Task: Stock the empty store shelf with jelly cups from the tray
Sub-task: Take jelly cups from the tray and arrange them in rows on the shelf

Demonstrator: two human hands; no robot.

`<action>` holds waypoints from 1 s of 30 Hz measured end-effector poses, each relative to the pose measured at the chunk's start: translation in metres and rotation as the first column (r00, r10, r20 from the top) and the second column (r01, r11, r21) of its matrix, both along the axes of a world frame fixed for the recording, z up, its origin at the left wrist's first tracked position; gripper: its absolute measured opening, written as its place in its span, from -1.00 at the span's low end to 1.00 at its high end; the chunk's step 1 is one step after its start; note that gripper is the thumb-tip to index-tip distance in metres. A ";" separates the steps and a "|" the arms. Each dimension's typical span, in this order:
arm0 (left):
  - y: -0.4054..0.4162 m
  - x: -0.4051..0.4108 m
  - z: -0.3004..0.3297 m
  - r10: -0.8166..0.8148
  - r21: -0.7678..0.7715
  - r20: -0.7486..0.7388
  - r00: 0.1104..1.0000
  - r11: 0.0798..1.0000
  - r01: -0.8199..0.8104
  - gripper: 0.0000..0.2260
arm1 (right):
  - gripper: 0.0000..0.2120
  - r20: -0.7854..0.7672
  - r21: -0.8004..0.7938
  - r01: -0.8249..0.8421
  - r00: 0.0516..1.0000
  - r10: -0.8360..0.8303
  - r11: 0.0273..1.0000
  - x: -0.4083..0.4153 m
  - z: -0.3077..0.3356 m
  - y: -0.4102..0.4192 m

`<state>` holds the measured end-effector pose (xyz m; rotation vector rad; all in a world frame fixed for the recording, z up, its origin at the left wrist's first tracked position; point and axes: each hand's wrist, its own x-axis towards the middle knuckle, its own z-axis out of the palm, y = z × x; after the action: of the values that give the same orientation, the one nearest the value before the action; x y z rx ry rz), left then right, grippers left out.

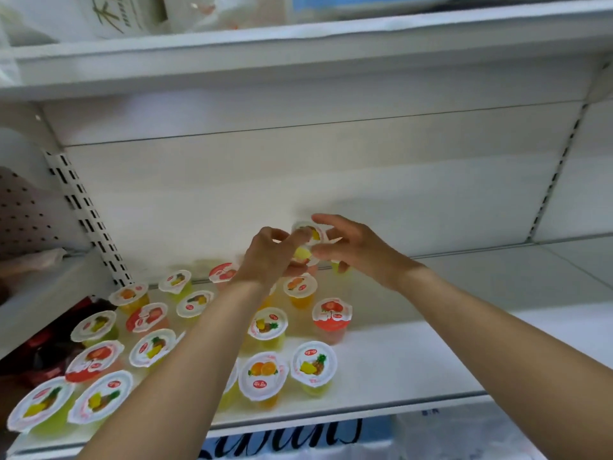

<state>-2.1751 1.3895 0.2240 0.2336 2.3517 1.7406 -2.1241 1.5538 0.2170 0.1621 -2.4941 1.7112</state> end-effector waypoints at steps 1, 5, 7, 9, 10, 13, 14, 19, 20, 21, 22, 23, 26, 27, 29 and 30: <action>0.005 0.002 0.001 -0.017 -0.001 0.007 1.000 1.000 0.017 -0.52 | -0.48 -0.026 -0.035 -0.018 1.000 0.017 0.999 0.003 0.001 -0.004; 0.014 0.004 0.000 -0.081 -0.099 -0.070 0.994 0.992 0.074 -0.49 | -0.56 -0.123 -0.096 0.119 0.984 -0.130 0.988 0.007 -0.009 0.000; 0.009 0.004 -0.006 -0.152 -0.465 -0.308 0.939 0.885 -0.010 -0.52 | -0.58 -0.071 -0.005 0.223 0.972 -0.223 0.975 0.006 -0.021 0.010; 0.001 0.005 -0.013 -0.283 -0.724 -0.470 0.836 0.665 -0.182 -0.57 | -0.62 0.007 0.143 0.270 0.962 -0.274 0.952 0.006 -0.035 0.020; -0.002 0.006 -0.016 -0.345 -0.799 -0.459 0.819 0.563 -0.211 -0.57 | -0.62 0.048 0.208 0.263 0.959 -0.279 0.942 0.006 -0.042 0.023; -0.005 0.008 -0.026 -0.446 -0.910 -0.359 0.819 0.360 -0.203 -0.56 | -0.61 0.113 0.293 0.228 0.956 -0.270 0.929 0.005 -0.056 0.024; -0.005 0.008 -0.027 -0.446 -0.915 -0.347 0.825 0.354 -0.194 -0.56 | -0.60 0.110 0.303 0.221 0.958 -0.264 0.927 0.004 -0.058 0.024; -0.008 0.003 -0.026 -0.445 -0.903 -0.350 0.824 0.394 -0.170 -0.59 | -0.54 0.142 0.325 0.160 0.966 -0.216 0.932 -0.003 -0.057 0.021; -0.009 0.003 -0.026 -0.445 -0.902 -0.351 0.824 0.397 -0.170 -0.60 | -0.53 0.156 0.333 0.148 0.965 -0.209 0.931 -0.004 -0.057 0.021; -0.010 0.003 -0.026 -0.441 -0.899 -0.352 0.825 0.406 -0.167 -0.60 | -0.52 0.169 0.336 0.135 0.965 -0.201 0.932 -0.003 -0.056 0.020; -0.010 0.003 -0.027 -0.437 -0.894 -0.353 0.827 0.419 -0.160 -0.60 | -0.50 0.182 0.332 0.120 0.965 -0.188 0.936 -0.002 -0.055 0.019; -0.010 0.003 -0.027 -0.434 -0.891 -0.348 0.831 0.428 -0.150 -0.60 | -0.49 0.192 0.331 0.106 0.965 -0.177 0.938 0.000 -0.054 0.018; -0.009 0.009 -0.024 -0.426 -0.875 -0.354 0.833 0.466 -0.134 -0.59 | -0.46 0.184 0.404 0.139 0.956 -0.229 0.904 0.010 -0.046 0.019; -0.007 0.013 -0.023 -0.412 -0.852 -0.374 0.831 0.506 -0.133 -0.58 | -0.46 0.157 0.421 0.189 0.948 -0.277 0.887 0.016 -0.044 0.021; 0.000 0.028 -0.020 -0.380 -0.771 -0.463 0.801 0.618 -0.152 -0.57 | -0.53 0.050 0.382 0.315 0.932 -0.360 0.869 0.033 -0.042 0.030; 0.006 0.039 -0.019 -0.369 -0.715 -0.536 0.759 0.677 -0.176 -0.58 | -0.59 -0.021 0.338 0.368 0.923 -0.384 0.866 0.044 -0.042 0.037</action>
<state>-2.1365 1.3952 0.2049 0.9314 3.2109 0.5142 -2.0796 1.5908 0.1752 -0.3246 -2.6111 1.1436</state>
